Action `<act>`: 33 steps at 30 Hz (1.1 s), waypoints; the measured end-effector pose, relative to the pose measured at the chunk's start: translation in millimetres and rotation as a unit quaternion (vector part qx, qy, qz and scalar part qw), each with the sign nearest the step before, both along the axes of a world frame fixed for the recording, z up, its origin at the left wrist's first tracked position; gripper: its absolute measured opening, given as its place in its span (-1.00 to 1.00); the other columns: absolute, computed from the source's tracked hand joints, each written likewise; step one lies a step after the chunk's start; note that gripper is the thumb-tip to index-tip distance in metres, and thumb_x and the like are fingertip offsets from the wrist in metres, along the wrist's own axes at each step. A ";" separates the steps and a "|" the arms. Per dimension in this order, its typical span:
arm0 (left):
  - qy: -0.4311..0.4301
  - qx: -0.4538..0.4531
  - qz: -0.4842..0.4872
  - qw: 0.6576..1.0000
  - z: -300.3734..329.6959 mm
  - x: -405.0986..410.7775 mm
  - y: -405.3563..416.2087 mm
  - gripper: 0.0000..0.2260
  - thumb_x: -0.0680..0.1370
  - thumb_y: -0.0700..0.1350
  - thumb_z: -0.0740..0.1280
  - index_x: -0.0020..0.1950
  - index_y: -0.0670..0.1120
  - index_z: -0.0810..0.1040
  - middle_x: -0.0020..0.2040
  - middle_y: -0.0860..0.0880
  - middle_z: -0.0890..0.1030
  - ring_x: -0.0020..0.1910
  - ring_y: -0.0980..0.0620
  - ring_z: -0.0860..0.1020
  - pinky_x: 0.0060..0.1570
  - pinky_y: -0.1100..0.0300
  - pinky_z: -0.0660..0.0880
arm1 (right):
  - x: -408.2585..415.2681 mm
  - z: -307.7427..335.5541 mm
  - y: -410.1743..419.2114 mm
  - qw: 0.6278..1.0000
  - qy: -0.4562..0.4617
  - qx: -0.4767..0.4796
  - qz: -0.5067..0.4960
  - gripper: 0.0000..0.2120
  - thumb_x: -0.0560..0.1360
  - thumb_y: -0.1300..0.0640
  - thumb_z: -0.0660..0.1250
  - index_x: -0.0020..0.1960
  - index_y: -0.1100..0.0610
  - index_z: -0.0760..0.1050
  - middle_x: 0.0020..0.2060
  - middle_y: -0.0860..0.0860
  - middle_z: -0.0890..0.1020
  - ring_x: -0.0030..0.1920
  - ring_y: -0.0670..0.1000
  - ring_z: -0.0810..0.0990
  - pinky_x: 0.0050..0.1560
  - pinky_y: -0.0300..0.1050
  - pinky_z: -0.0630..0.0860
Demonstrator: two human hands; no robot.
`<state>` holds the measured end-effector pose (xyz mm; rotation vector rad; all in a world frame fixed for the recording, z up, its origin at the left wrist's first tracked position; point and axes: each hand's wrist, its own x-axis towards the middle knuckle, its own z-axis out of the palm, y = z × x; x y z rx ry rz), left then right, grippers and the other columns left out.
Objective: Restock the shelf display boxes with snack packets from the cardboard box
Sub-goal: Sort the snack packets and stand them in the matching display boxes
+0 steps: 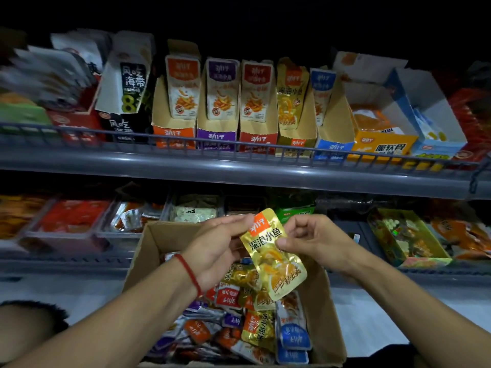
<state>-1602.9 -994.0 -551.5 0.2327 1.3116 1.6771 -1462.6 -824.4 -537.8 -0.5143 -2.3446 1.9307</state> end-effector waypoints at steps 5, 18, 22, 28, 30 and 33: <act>-0.005 0.036 -0.024 0.999 8.9 -2.1 -5.4 -0.57 0.48 0.02 0.44 0.24 -0.22 0.60 0.12 -0.23 0.68 0.07 -0.17 0.66 0.15 -0.12 0.58 | -3.5 5.6 -12.7 0.995 0.044 -0.067 -0.066 -0.90 0.41 0.20 0.51 -0.15 0.19 0.60 -0.14 0.21 0.71 -0.13 0.12 0.69 -0.10 -0.07 0.63; 0.174 -0.039 -0.109 0.978 8.6 9.3 -11.9 -0.81 0.56 -0.36 0.38 0.15 -0.25 0.57 -0.12 -0.24 0.70 -0.19 -0.13 0.68 -0.05 -0.04 0.66 | 2.5 25.0 -1.9 0.977 0.089 0.008 -0.195 -0.74 0.53 0.09 0.42 0.21 0.11 0.60 -0.02 0.11 0.74 0.00 0.10 0.71 0.07 0.17 0.60; 0.157 -0.008 -0.120 0.980 14.9 8.2 -11.9 -0.82 0.59 -0.33 0.33 0.19 -0.23 0.53 -0.07 -0.26 0.70 -0.09 -0.24 0.71 -0.10 0.03 0.69 | 8.3 30.7 5.2 0.979 0.080 0.027 -0.187 -0.74 0.47 0.08 0.44 0.07 0.22 0.64 -0.10 0.18 0.74 -0.10 0.11 0.68 -0.05 0.08 0.56; 0.178 -0.001 -0.074 0.981 29.8 1.3 -10.9 -0.81 0.58 -0.20 0.39 0.18 -0.16 0.55 -0.01 -0.16 0.72 -0.11 -0.26 0.70 -0.14 0.01 0.68 | 13.2 81.9 27.6 0.953 0.149 0.138 -0.224 -0.90 0.55 0.13 0.37 0.04 0.12 0.61 -0.13 -0.04 0.74 -0.12 -0.07 0.69 -0.15 -0.19 0.60; 0.171 -0.012 -0.054 0.984 32.9 -2.9 -10.0 -0.82 0.57 -0.22 0.39 0.17 -0.14 0.56 0.01 -0.15 0.72 -0.12 -0.24 0.71 -0.10 -0.05 0.67 | 3.5 113.1 42.7 0.922 0.203 0.209 -0.254 -0.93 0.61 0.16 0.34 0.02 0.05 0.61 -0.20 -0.17 0.70 -0.17 -0.22 0.64 -0.17 -0.31 0.57; 0.163 -0.033 -0.041 0.985 34.0 -7.4 -7.9 -0.72 0.55 -0.23 0.42 0.23 -0.07 0.51 0.05 -0.16 0.69 -0.12 -0.23 0.71 -0.05 -0.13 0.66 | -26.3 156.4 68.9 0.871 0.251 0.319 -0.277 -0.92 0.64 0.09 0.33 0.07 -0.05 0.59 -0.14 -0.15 0.68 -0.08 -0.13 0.66 -0.06 -0.06 0.66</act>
